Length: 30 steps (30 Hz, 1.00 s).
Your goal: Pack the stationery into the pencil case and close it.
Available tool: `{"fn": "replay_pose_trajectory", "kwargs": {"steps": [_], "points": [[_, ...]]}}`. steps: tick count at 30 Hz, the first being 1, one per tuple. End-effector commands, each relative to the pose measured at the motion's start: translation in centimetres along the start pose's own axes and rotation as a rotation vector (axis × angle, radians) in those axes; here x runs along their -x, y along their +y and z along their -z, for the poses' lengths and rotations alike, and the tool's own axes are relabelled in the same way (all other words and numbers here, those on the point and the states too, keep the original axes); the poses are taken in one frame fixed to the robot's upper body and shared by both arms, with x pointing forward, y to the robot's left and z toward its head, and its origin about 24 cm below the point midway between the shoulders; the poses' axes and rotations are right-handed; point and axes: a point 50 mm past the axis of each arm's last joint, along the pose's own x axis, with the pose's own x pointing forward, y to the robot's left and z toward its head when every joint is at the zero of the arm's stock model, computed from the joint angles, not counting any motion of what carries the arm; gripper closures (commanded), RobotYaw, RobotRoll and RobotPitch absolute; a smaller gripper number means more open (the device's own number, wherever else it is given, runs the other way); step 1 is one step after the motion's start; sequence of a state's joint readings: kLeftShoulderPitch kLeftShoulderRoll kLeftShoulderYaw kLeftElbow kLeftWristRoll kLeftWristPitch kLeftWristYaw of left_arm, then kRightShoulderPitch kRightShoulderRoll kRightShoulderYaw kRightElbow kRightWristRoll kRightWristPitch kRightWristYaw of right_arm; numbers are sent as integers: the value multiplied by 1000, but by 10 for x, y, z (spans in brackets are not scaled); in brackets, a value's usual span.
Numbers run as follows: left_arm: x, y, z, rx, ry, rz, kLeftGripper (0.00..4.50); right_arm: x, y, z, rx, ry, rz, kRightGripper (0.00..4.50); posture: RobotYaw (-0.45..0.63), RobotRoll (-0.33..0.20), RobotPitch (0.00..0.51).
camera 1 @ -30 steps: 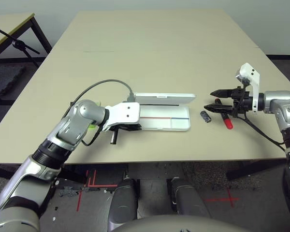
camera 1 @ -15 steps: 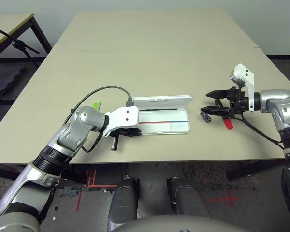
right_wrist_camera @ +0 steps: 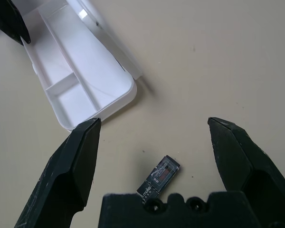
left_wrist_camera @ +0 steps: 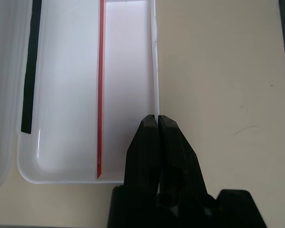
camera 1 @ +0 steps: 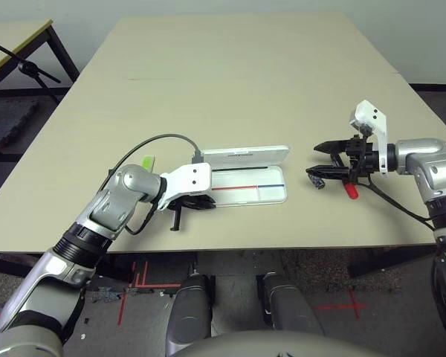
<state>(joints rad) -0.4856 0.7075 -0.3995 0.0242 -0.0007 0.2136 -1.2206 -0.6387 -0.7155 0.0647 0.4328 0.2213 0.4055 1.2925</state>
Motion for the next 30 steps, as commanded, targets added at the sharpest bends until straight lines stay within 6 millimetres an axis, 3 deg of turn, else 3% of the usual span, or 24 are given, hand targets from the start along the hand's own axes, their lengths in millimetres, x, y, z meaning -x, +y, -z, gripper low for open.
{"fn": "replay_pose_trajectory", "kwargs": {"steps": [1,13,18,25,30], "points": [[0,1,2,-7,22,3,4485,-1,2,2,6,8,-4,0,-9,0,106],[12,3,-14,-24,-41,-42,16,-1,-1,2,13,6,16,0,-2,0,104],[32,-2,-35,-40,-190,-72,16,2,-4,-1,16,-14,35,0,3,0,105],[63,-11,-43,-18,-237,-95,16,12,-10,-5,8,-46,81,0,8,0,111],[70,-14,-48,-1,-265,-109,16,20,-14,-8,-18,-71,187,0,8,0,115]]}}
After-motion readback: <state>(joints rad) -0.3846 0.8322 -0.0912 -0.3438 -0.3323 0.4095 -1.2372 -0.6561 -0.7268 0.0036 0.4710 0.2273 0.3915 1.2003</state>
